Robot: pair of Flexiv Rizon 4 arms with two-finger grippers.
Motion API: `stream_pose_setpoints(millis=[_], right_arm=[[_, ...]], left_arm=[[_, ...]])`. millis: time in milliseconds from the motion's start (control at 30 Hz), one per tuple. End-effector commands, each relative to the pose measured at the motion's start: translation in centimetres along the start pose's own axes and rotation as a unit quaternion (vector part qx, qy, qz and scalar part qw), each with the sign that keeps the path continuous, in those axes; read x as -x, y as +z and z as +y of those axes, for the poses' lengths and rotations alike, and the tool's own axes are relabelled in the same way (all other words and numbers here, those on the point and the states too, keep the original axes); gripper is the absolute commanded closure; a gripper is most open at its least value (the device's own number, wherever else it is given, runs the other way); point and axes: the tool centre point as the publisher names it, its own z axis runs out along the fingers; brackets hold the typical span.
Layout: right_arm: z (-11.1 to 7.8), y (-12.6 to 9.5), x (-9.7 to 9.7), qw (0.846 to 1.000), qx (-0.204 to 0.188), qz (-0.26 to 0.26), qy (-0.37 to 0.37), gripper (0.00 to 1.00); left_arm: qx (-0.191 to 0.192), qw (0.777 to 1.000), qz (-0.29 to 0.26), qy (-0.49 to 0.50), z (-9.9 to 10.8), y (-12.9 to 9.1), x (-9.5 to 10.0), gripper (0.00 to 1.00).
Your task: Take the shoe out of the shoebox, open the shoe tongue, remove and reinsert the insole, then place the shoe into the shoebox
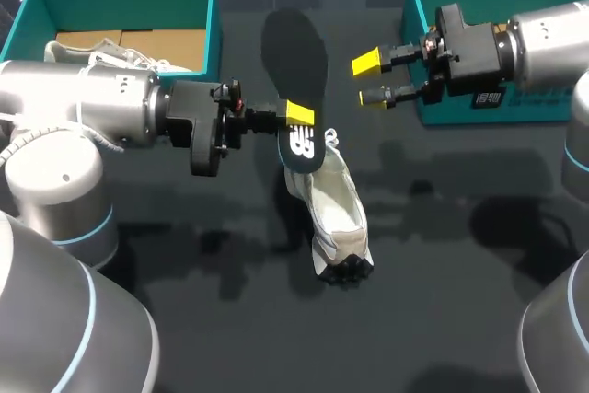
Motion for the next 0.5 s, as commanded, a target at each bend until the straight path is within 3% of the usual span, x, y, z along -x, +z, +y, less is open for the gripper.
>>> stream_pose_setpoints(millis=[33, 333, 500], right_arm=[[-0.4, 0.3, 0.1, 1.0, 0.006, 0.002, 0.0, 0.0], [-0.4, 0.3, 0.1, 1.0, 0.006, 0.002, 0.0, 0.0], [0.1, 2.0, 0.2, 0.999, 0.015, 0.022, 0.025, 0.0]], left_arm=[[-0.001, 1.0, 0.006, 0.0, 0.3, 0.7, 0.2, 1.0], [-0.001, 1.0, 0.006, 0.0, 0.3, 0.7, 0.2, 1.0], [0.001, 1.0, -0.005, -0.007, -0.1, 1.2, -0.1, 1.0]])
